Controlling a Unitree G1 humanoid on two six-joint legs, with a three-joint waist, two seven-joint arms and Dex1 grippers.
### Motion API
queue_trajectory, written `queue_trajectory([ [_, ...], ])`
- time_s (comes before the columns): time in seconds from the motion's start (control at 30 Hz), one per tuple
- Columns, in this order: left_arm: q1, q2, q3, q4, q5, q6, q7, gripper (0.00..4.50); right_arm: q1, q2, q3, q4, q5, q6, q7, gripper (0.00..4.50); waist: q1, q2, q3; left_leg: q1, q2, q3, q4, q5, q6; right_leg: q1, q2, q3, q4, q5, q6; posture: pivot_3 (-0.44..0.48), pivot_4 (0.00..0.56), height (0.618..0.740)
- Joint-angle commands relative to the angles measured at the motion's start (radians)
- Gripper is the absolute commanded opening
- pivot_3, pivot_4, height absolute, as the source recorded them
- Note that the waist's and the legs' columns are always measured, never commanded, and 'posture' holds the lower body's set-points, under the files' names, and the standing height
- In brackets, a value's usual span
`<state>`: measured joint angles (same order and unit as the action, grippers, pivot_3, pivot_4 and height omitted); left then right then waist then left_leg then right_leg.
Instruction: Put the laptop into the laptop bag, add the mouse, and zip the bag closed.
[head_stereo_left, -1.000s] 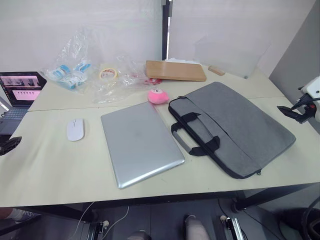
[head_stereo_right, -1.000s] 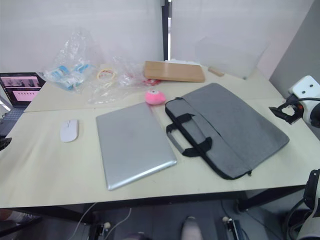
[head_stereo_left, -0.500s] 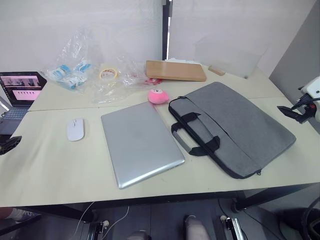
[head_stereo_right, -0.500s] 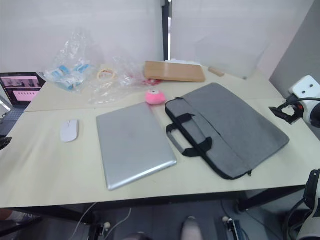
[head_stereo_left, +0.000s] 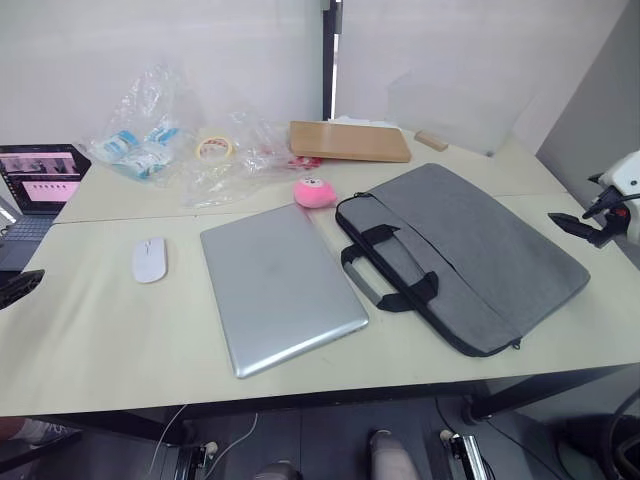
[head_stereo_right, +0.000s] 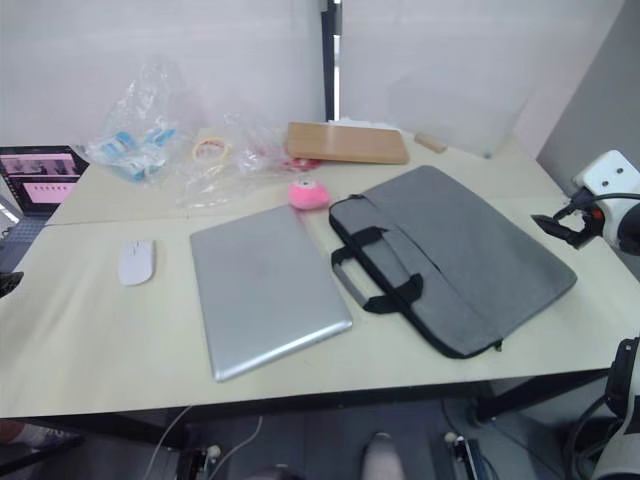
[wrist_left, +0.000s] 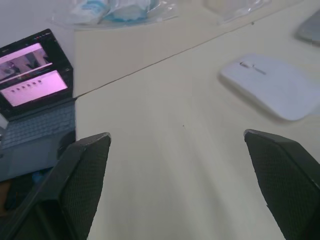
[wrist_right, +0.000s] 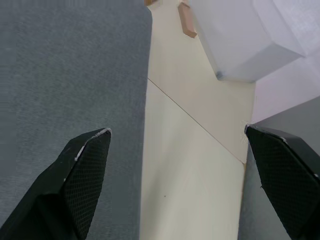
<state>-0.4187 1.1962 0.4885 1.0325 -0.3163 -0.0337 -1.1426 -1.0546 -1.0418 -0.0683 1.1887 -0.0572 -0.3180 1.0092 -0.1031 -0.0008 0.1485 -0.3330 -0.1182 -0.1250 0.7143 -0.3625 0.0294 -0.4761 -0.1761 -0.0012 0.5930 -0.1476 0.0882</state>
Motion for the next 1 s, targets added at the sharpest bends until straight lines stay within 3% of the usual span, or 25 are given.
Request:
queue_trajectory([
  [0.03, 0.083, 0.022, 0.097, -0.174, -0.093, 0.13, -0.032, 4.49, 0.006, 0.013, -0.041, -0.105, 0.065, 0.045, 0.045, 4.5, -0.001, 0.0, 0.0, 0.0, 0.0, 0.0, 0.0, 0.0, 0.0, 0.0, 0.0, 0.0, 0.0, 0.0, 0.0, 0.0, 0.15, 0.74],
  [0.23, 0.32, -0.08, 0.224, -0.719, -0.301, 0.56, 0.018, 4.49, 0.092, 0.14, -0.006, -0.436, 0.141, 0.209, 0.132, 4.5, 0.005, 0.0, 0.0, -0.001, 0.005, 0.001, 0.001, 0.0, 0.0, 0.0, 0.0, 0.0, 0.001, 0.0, 0.0, 0.0, 0.15, 0.74],
  [0.4, 0.387, -0.123, 0.279, -0.95, -0.461, 0.897, 0.11, 4.49, 0.126, 0.226, 0.057, -0.658, 0.137, 0.342, 0.139, 4.5, 0.011, 0.0, 0.0, -0.004, 0.004, 0.0, 0.003, 0.0, 0.0, -0.004, 0.0, 0.0, 0.002, 0.0, 0.0, 0.0, 0.15, 0.74],
  [0.53, 0.365, -0.148, 0.282, -0.997, -0.604, 1.146, 0.162, 4.5, 0.109, 0.341, 0.153, -0.802, 0.104, 0.47, 0.106, 3.41, 0.01, 0.0, 0.0, -0.003, 0.005, 0.0, 0.003, 0.0, 0.0, -0.003, 0.001, 0.0, 0.002, 0.0, 0.0, 0.0, 0.15, 0.74],
  [0.63, 0.363, -0.102, 0.23, -0.991, -0.633, 1.322, 0.199, 4.5, 0.103, 0.39, 0.214, -0.833, 0.065, 0.471, 0.097, 2.34, 0.006, 0.0, 0.0, -0.003, 0.006, 0.0, 0.003, 0.0, -0.001, -0.004, 0.003, 0.0, 0.002, 0.0, -0.001, 0.0, 0.15, 0.74],
  [0.87, 0.171, -0.058, 0.08, -0.894, -0.665, 1.604, 0.258, 4.5, 0.064, 0.495, 0.329, -0.785, -0.021, 0.446, 0.06, 0.02, 0.005, 0.0, 0.0, -0.003, 0.005, -0.002, 0.006, -0.002, -0.003, -0.003, 0.004, -0.007, 0.002, 0.002, -0.003, 0.0, 0.15, 0.74],
  [1.0, 0.06, -0.061, -0.02, -0.777, -0.683, 1.648, 0.282, 4.5, 0.035, 0.544, 0.376, -0.708, -0.077, 0.402, 0.021, 0.02, 0.0, 0.0, 0.0, -0.002, 0.009, -0.002, 0.007, -0.003, -0.006, -0.003, 0.008, -0.01, 0.002, 0.001, -0.008, 0.0, 0.15, 0.74],
])
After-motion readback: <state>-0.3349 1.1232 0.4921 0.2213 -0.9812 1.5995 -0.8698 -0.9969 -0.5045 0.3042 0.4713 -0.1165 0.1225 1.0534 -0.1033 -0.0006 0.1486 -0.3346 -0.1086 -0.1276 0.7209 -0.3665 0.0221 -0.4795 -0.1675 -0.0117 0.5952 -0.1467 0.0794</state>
